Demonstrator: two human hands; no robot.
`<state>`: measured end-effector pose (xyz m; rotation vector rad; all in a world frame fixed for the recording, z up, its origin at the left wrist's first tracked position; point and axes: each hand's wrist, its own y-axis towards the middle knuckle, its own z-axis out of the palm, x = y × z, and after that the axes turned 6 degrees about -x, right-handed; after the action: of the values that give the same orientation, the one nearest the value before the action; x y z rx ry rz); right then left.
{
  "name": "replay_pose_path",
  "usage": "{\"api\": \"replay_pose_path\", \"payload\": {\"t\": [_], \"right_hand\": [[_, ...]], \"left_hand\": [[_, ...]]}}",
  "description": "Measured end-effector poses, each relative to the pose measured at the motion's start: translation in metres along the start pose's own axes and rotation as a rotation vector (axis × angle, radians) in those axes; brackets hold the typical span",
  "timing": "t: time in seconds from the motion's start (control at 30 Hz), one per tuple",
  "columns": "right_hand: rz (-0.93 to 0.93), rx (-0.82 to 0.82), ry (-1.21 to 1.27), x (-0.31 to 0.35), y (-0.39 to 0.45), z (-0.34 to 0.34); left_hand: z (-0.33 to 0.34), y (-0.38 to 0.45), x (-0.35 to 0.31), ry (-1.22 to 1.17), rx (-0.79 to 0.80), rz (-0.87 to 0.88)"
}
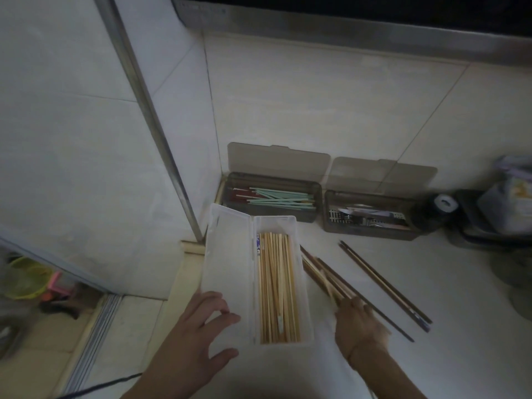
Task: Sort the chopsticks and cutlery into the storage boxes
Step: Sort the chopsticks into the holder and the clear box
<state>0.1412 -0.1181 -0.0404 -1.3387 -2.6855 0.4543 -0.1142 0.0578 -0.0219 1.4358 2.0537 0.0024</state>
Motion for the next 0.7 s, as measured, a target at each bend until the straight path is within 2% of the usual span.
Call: {"api": "replay_pose_path", "payload": {"t": [0.1, 0.23, 0.33, 0.5, 0.6, 0.7], "right_hand": [[-0.025, -0.163, 0.299, 0.001, 0.008, -0.039], [-0.06, -0.51, 0.711, 0.021, 0.016, -0.084], [-0.184, -0.497, 0.867, 0.05, 0.018, -0.088], [-0.432, -0.272, 0.542, 0.091, 0.016, -0.055], [-0.463, -0.294, 0.057, 0.091, 0.007, -0.034], [-0.479, -0.256, -0.193, 0.086, 0.001, -0.024]], "left_hand": [[0.0, 0.001, 0.0, 0.003, -0.012, 0.015], [0.001, 0.0, 0.0, -0.007, -0.024, 0.025], [0.002, -0.001, 0.001, -0.004, -0.019, 0.02], [0.0, 0.0, 0.001, -0.005, -0.021, 0.02], [-0.002, 0.0, 0.0, 0.001, -0.015, 0.009], [-0.003, 0.0, -0.001, -0.012, -0.017, 0.009]]}}
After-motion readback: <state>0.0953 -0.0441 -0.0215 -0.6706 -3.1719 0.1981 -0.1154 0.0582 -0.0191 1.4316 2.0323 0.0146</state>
